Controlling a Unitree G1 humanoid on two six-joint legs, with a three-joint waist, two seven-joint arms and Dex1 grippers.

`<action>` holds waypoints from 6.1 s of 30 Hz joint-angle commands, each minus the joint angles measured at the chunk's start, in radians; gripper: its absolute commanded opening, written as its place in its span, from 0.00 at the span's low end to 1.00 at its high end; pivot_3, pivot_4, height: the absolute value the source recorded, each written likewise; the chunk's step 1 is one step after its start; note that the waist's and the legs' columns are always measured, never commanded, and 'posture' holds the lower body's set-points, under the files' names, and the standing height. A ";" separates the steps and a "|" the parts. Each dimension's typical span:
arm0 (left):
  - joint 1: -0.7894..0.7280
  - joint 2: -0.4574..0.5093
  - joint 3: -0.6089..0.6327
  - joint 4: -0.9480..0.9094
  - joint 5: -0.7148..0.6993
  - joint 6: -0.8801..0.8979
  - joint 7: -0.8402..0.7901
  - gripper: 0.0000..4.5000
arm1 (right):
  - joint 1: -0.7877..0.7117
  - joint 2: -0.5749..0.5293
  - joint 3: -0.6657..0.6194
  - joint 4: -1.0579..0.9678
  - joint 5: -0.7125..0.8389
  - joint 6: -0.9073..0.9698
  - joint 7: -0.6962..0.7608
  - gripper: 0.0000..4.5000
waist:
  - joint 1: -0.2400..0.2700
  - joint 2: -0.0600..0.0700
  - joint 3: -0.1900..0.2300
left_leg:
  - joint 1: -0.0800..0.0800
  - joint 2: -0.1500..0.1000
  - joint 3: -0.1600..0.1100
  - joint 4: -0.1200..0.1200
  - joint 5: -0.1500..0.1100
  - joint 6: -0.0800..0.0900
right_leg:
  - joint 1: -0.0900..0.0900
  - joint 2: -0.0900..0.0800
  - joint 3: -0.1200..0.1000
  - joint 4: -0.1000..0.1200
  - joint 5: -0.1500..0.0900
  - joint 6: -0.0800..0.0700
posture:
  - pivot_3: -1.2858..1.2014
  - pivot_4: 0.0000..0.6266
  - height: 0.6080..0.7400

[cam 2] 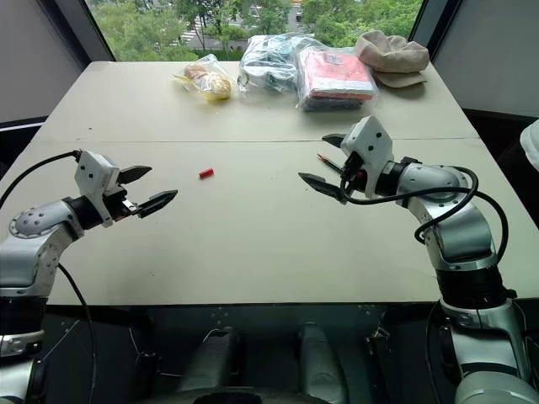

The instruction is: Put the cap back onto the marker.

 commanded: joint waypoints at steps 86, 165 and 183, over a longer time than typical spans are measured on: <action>-0.669 -0.265 -0.133 1.212 0.367 -0.528 -0.066 0.00 | 0.163 0.007 -0.109 -0.289 0.000 0.090 -0.261 1.00 | -0.003 -0.001 0.000 | -0.001 -0.001 -0.003 0.001 0.000 0.000 | 0.000 0.001 -0.003 0.002 0.001 0.002 | 0.52 0.24 1.00; -0.085 -0.153 -0.183 -0.020 0.128 -0.180 -0.162 0.00 | -0.498 0.195 -0.029 1.467 -0.285 -0.563 0.018 1.00 | -0.011 0.000 0.000 | 0.000 -0.001 -0.001 0.001 0.000 0.000 | 0.000 0.000 0.000 0.003 0.002 0.002 | 0.52 0.24 1.00; -0.105 -0.162 -0.197 -0.003 0.134 -0.189 -0.154 0.00 | -0.482 0.199 -0.026 1.466 -0.301 -0.552 0.042 0.01 | -0.014 0.000 0.000 | 0.000 -0.001 -0.001 0.001 0.000 0.000 | 0.000 0.000 0.000 0.003 0.002 0.002 | 0.52 0.24 1.00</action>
